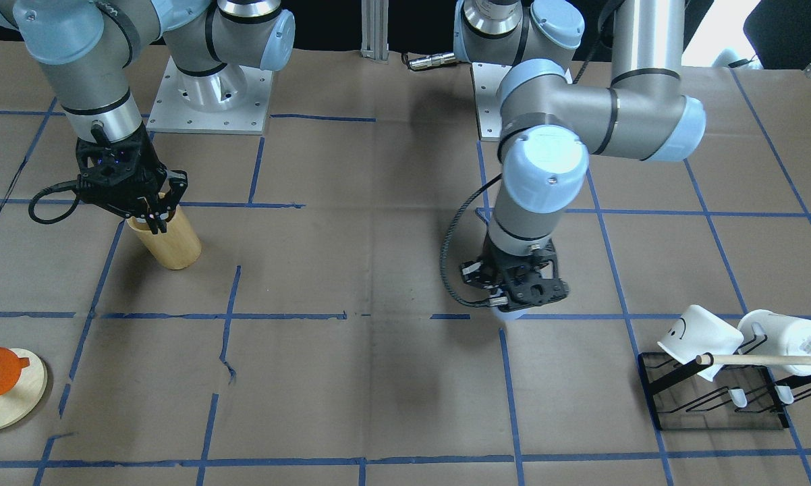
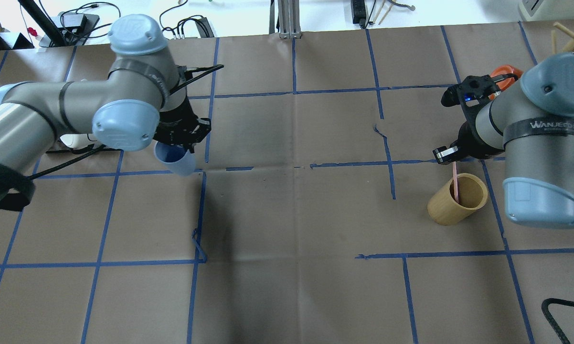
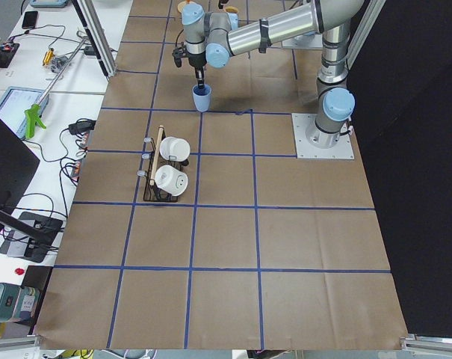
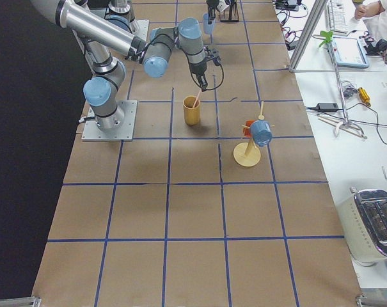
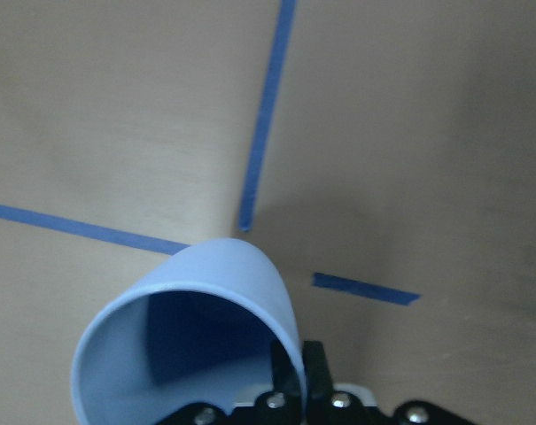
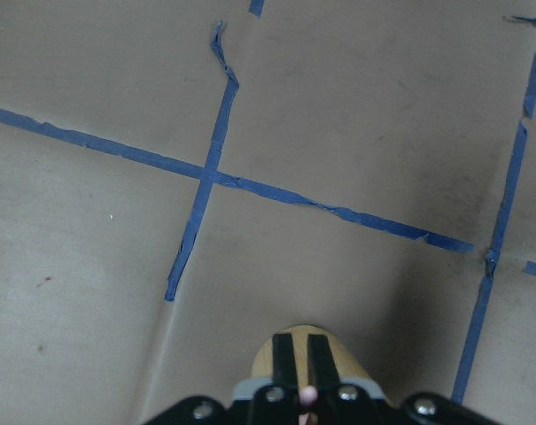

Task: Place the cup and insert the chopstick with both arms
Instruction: 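Place the blue cup at center with left gripper while right lifts pink stick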

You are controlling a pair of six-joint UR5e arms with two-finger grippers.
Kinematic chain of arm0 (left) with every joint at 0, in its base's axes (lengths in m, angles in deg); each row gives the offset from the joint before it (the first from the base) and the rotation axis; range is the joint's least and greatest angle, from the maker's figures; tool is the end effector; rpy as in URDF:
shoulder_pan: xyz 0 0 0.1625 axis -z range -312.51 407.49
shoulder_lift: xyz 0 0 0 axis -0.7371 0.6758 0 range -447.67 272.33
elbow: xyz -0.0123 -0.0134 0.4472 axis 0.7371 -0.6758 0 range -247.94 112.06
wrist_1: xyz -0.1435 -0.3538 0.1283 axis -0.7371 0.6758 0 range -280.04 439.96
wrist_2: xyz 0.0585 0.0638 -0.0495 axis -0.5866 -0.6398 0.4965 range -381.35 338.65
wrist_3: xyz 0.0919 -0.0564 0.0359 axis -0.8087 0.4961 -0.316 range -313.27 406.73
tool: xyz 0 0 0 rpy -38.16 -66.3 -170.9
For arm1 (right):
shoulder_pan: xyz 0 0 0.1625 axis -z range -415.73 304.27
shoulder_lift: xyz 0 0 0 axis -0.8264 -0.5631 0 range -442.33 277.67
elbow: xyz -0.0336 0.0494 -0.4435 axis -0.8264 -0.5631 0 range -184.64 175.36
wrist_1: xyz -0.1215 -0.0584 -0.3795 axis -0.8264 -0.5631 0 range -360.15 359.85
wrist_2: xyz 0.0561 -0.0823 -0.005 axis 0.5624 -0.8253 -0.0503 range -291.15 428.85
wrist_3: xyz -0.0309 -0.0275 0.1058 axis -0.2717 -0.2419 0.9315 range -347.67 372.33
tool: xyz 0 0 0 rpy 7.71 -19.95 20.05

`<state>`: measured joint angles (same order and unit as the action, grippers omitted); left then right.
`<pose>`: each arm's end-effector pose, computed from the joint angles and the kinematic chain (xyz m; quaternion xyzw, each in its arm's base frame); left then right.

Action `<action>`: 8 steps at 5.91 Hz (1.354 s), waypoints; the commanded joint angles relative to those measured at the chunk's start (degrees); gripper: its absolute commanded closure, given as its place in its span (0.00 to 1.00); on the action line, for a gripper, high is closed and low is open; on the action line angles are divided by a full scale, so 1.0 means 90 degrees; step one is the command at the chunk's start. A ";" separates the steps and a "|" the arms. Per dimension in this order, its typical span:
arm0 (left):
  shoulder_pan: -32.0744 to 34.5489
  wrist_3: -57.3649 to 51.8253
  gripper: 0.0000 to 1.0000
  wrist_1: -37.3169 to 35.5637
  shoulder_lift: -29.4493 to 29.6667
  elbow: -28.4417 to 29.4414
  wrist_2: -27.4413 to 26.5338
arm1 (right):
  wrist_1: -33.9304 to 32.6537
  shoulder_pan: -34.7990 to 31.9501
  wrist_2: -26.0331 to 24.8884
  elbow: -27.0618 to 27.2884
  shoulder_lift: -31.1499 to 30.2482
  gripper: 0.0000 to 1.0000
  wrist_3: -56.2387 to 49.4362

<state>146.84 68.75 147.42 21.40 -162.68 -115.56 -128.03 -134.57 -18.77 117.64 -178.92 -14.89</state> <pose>-0.2194 -0.5630 0.3166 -0.1098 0.9932 0.0007 0.0383 0.0555 -0.4315 0.3525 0.1410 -0.9841 0.1071 0.0154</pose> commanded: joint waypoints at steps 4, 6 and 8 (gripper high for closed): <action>0.1704 0.1861 0.93 -0.0210 0.1064 0.1191 0.0468 | 0.2179 -0.0029 0.0029 -0.1977 -0.0040 0.92 0.0114; 0.1704 0.1812 0.01 -0.0220 0.1200 0.1103 0.0458 | 0.3890 -0.0184 0.0136 -0.3512 0.0446 0.93 0.1443; 0.1627 0.1473 0.02 -0.0201 0.0822 0.1306 0.0409 | 0.4655 -0.0925 0.0108 -0.4685 0.1061 0.93 0.2939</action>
<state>161.99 83.84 145.50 30.56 -152.03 -111.79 -89.62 -140.10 -17.62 80.31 -172.17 5.33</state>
